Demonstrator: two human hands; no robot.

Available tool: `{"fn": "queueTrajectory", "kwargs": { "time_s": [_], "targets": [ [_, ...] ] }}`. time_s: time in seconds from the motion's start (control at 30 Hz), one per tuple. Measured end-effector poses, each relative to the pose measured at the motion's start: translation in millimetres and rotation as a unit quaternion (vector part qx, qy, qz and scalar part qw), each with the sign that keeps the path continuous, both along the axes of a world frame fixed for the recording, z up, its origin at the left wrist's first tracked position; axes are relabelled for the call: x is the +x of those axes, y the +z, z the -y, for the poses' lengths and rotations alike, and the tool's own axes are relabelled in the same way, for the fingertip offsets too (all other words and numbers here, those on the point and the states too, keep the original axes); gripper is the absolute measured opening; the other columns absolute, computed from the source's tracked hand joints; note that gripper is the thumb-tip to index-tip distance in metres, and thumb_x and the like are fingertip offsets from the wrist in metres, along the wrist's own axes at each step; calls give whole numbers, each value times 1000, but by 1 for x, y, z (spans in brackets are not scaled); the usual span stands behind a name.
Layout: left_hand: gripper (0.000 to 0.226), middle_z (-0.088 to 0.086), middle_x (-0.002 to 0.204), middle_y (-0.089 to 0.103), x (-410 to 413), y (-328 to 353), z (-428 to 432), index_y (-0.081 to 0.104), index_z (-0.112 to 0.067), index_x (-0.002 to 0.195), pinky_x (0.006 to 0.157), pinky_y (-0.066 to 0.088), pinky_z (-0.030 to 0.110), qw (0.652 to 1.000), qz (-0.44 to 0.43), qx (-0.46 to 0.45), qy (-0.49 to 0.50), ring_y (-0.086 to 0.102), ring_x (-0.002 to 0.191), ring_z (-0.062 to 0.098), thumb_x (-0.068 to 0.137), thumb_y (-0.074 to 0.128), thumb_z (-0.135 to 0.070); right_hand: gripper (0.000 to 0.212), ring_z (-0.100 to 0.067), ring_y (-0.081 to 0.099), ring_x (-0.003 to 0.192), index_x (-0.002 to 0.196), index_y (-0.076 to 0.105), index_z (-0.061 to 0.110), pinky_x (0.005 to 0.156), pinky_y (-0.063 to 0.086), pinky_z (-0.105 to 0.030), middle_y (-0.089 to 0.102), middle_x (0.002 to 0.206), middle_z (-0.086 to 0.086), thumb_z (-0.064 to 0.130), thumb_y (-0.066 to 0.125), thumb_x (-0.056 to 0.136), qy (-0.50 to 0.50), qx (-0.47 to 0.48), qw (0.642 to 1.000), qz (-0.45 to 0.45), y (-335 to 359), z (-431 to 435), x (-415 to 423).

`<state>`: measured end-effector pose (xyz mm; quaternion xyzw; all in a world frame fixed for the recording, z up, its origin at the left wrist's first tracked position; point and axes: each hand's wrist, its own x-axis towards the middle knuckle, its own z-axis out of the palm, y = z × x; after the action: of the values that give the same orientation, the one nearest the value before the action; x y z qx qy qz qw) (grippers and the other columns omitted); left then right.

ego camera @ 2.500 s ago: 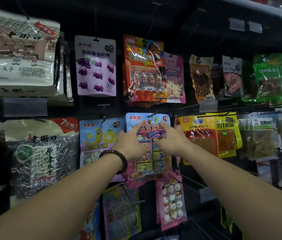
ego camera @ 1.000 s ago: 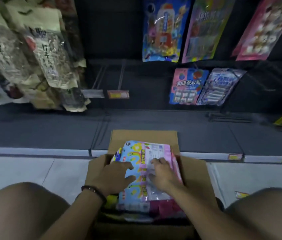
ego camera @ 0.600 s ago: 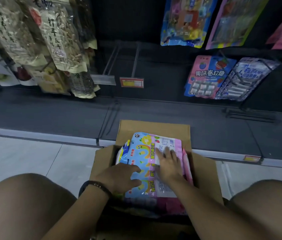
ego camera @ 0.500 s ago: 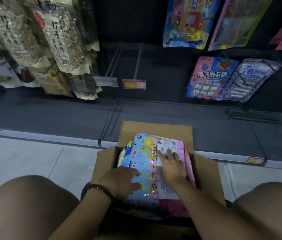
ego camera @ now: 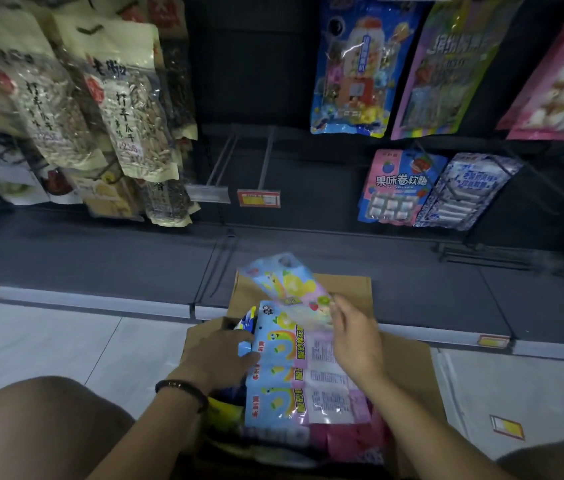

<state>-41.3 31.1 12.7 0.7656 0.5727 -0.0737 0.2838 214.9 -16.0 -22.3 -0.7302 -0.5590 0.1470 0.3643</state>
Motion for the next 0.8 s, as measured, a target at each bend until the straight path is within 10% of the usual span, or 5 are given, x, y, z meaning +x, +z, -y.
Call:
{"fn": "queueTrajectory", "kwargs": {
  "time_s": [0.17, 0.3, 0.5, 0.63, 0.8],
  "targets": [
    [62, -22, 125, 70, 1, -5, -13, 52, -51, 132, 102, 54, 47, 961, 239, 10, 136, 69, 115, 11, 84, 48, -90, 34, -11, 45, 60, 79, 57, 14, 56, 37, -33, 51, 63, -4, 19, 49, 112, 56, 29, 975, -212, 62, 17, 2],
    [39, -5, 135, 72, 25, 41, 6, 65, -35, 136, 102, 56, 51, 863, 468, -106, 158, 69, 124, 24, 103, 57, -55, 38, -15, 48, 59, 81, 51, -9, 54, 39, -27, 50, 65, -13, 15, 49, 111, 7, 28, 943, -331, 66, 37, -4],
    [21, -1, 119, 80, 45, 57, 26, 62, -16, 127, 76, 64, 30, 820, 541, -89, 167, 79, 105, 21, 107, 58, -14, 20, -44, 71, 78, 100, 60, 8, 67, 62, -44, 66, 84, -24, 27, 56, 107, -18, 33, 948, -316, 67, 42, -8],
    [27, 2, 128, 76, 51, 62, 28, 59, -15, 134, 85, 65, 36, 811, 558, -70, 161, 76, 113, 23, 107, 58, -12, 64, -12, 69, 120, 153, 39, 49, 96, 60, -46, 66, 132, 12, 20, 67, 103, -10, 90, 945, -314, 84, 45, -1],
    [27, 7, 127, 76, 61, 74, 37, 60, -13, 133, 83, 65, 38, 807, 566, -75, 149, 76, 112, 28, 107, 58, -10, 85, 17, 46, 129, 157, 34, 56, 106, 41, -23, 50, 139, 24, 15, 75, 95, 9, 112, 977, -181, 110, 51, 10]
  ]
}}
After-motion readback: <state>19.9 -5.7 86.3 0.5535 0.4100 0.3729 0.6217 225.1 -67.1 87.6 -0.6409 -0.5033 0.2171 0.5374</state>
